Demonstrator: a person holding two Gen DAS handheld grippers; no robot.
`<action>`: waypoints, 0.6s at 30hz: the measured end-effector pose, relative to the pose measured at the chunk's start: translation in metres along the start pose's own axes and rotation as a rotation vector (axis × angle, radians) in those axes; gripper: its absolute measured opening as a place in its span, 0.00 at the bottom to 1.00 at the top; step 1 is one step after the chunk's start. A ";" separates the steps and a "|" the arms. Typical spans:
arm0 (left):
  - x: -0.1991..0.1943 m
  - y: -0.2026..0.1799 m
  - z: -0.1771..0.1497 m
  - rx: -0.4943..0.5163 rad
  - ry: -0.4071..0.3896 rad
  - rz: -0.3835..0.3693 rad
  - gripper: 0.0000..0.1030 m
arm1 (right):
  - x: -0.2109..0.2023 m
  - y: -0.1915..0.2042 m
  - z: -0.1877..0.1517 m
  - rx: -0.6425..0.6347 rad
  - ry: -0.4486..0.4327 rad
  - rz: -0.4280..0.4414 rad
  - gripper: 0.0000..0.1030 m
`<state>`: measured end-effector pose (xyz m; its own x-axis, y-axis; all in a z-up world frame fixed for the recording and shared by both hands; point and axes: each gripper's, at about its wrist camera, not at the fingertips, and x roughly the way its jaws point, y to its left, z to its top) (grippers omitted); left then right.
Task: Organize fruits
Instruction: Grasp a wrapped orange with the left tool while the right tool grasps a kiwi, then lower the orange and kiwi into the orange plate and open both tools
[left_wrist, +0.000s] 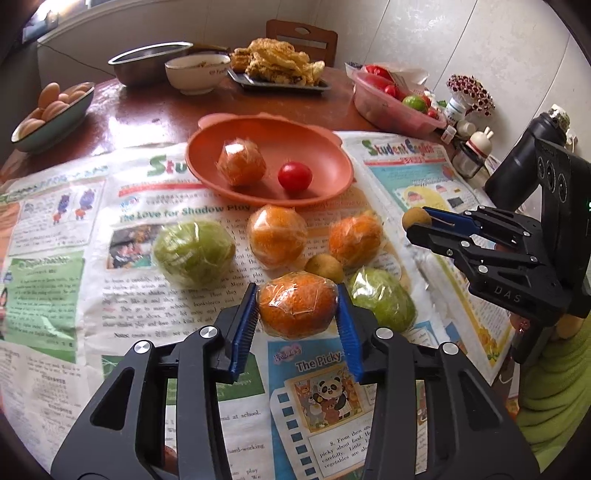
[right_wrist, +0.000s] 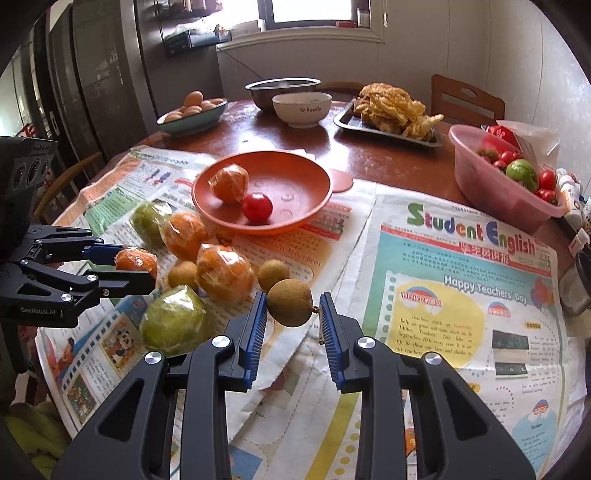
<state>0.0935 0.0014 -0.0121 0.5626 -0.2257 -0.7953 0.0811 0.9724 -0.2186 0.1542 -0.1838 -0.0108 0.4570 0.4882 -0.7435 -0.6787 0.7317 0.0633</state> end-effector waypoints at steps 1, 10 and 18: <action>-0.003 0.001 0.002 0.000 -0.007 0.002 0.32 | -0.003 0.001 0.003 -0.001 -0.009 0.003 0.27; -0.015 0.008 0.025 0.002 -0.039 0.017 0.32 | -0.008 0.003 0.023 -0.010 -0.044 0.010 0.27; -0.014 0.011 0.048 0.015 -0.047 0.015 0.32 | -0.009 0.002 0.039 -0.014 -0.067 0.009 0.27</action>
<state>0.1257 0.0182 0.0238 0.6019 -0.2081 -0.7710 0.0839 0.9766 -0.1980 0.1712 -0.1677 0.0219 0.4883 0.5259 -0.6965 -0.6906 0.7207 0.0601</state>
